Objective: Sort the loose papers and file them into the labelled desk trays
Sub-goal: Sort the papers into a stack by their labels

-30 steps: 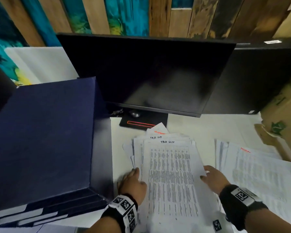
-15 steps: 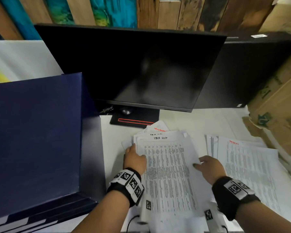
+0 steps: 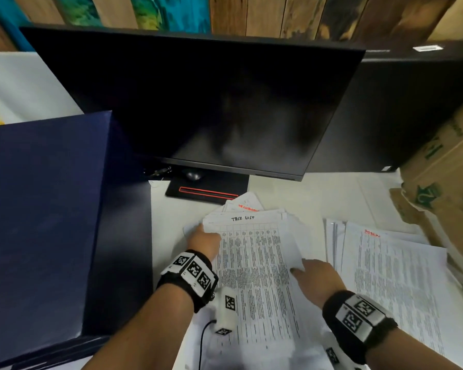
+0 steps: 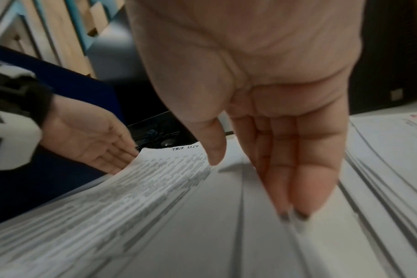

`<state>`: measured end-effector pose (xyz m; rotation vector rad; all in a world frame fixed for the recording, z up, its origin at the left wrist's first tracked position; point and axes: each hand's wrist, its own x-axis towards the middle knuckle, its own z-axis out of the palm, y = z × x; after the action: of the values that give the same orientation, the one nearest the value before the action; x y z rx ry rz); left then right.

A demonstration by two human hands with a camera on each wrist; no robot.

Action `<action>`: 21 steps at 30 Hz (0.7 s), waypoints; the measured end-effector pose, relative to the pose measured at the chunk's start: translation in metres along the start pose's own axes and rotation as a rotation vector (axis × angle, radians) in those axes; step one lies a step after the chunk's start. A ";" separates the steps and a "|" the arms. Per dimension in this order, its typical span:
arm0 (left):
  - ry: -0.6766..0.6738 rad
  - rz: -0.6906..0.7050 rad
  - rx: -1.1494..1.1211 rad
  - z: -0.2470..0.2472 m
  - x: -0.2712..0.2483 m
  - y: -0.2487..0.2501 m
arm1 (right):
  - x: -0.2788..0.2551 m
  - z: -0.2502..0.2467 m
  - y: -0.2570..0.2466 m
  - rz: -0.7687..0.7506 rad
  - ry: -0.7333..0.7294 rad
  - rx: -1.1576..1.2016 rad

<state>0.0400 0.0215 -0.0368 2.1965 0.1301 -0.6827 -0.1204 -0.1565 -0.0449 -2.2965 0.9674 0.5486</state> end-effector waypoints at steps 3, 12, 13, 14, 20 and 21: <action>0.092 -0.010 -0.005 0.003 0.007 -0.001 | 0.000 -0.012 -0.004 -0.057 -0.059 -0.214; 0.297 0.090 -0.049 0.003 0.002 0.001 | 0.025 -0.041 -0.032 -0.377 0.056 -0.260; 0.316 0.107 -0.063 0.004 -0.001 0.001 | 0.029 -0.041 -0.037 -0.425 0.061 -0.256; 0.338 0.136 -0.085 0.005 -0.004 0.000 | 0.031 -0.041 -0.043 -0.459 0.068 -0.257; 0.281 0.212 -0.054 0.008 -0.020 -0.002 | 0.042 -0.026 -0.069 -0.525 -0.017 -0.358; 0.274 0.214 -0.040 0.008 -0.022 -0.004 | 0.044 -0.022 -0.071 -0.523 -0.025 -0.368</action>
<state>0.0170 0.0211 -0.0320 2.2155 0.0464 -0.2575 -0.0363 -0.1528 -0.0282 -2.7181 0.2321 0.5565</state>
